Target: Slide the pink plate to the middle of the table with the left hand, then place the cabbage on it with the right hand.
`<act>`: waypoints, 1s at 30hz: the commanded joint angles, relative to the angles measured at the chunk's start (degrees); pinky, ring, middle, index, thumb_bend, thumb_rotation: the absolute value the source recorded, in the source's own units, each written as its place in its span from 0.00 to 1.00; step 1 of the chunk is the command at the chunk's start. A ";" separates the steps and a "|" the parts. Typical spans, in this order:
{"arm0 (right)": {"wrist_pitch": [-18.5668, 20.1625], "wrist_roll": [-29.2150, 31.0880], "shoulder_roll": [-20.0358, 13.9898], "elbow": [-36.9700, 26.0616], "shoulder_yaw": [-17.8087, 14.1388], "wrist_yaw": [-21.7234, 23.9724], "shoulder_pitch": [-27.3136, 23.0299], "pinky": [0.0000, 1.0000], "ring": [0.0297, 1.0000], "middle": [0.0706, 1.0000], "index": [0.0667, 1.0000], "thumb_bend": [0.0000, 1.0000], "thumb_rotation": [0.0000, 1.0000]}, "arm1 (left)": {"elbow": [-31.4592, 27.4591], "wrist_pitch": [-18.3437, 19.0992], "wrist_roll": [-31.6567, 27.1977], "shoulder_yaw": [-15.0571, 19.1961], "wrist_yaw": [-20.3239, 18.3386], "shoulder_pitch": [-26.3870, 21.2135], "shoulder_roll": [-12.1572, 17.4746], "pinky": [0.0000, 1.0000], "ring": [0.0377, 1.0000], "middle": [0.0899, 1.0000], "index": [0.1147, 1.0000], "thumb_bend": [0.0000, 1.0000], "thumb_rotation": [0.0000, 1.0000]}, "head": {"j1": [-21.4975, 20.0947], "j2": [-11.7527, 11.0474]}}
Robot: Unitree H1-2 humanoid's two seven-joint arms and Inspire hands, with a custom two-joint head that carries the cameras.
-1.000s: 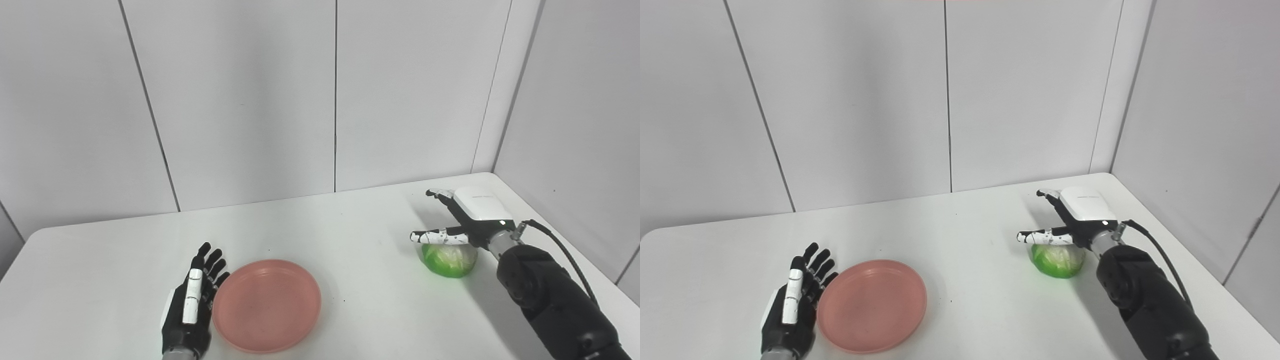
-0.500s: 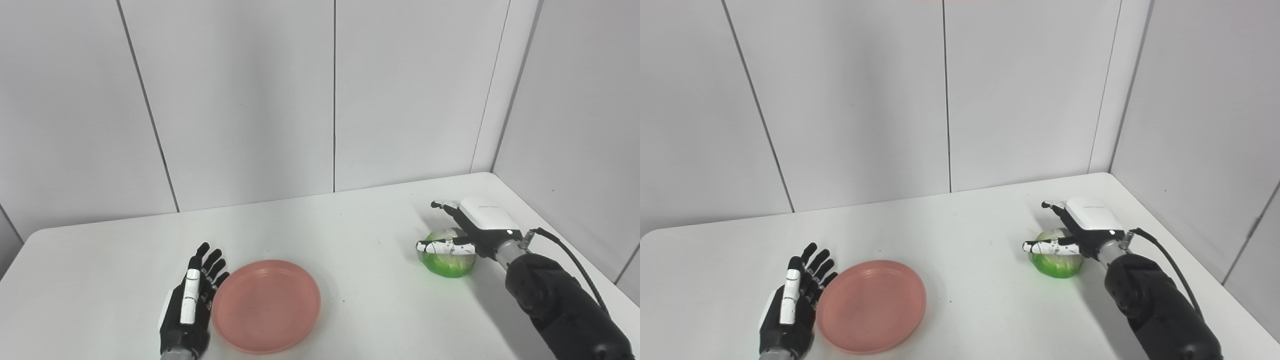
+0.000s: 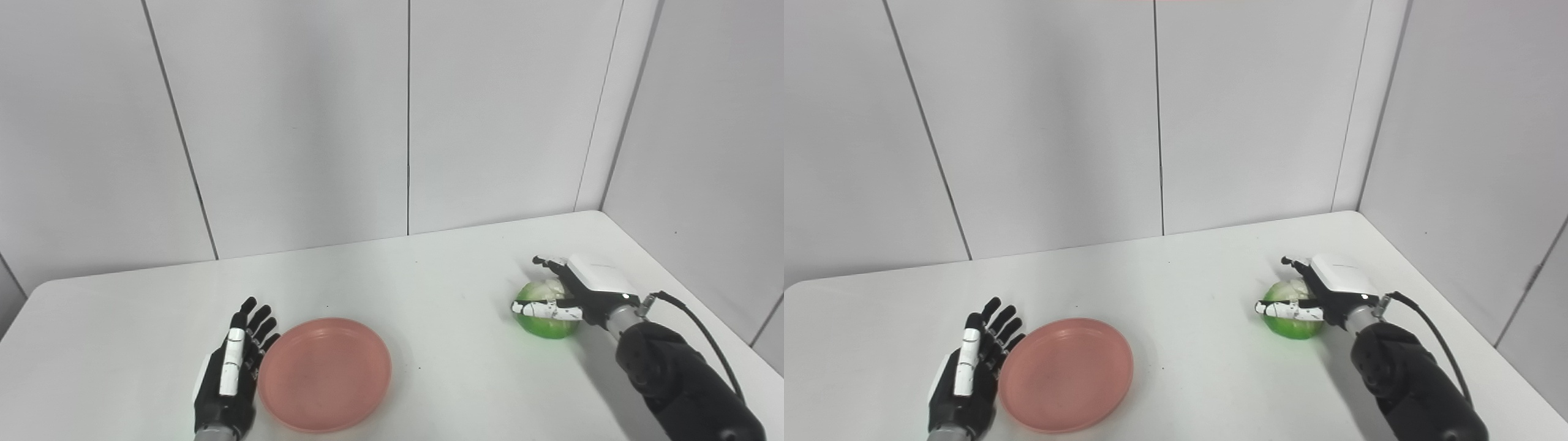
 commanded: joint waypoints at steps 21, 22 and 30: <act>-12.32 3.87 2.16 27.41 9.01 -18.78 -5.99 0.31 0.37 0.44 0.62 0.85 0.35 | -0.69 1.73 -0.09 -0.10 0.27 1.41 -0.12 0.88 0.93 0.92 0.91 0.85 0.83 | 0.67 1.03; -12.34 4.13 2.09 27.38 9.15 -18.75 -5.92 0.30 0.36 0.43 0.61 0.85 0.33 | -0.64 1.69 -0.16 -0.09 0.19 1.42 -0.12 0.88 0.93 0.92 0.91 0.85 0.83 | 0.66 1.04; -13.39 6.33 1.54 26.56 9.51 -18.30 -5.25 0.16 0.20 0.26 0.46 0.57 0.15 | -1.05 2.22 -0.74 0.14 0.41 1.52 -0.74 0.91 0.92 0.90 0.90 0.84 0.82 | 0.82 1.11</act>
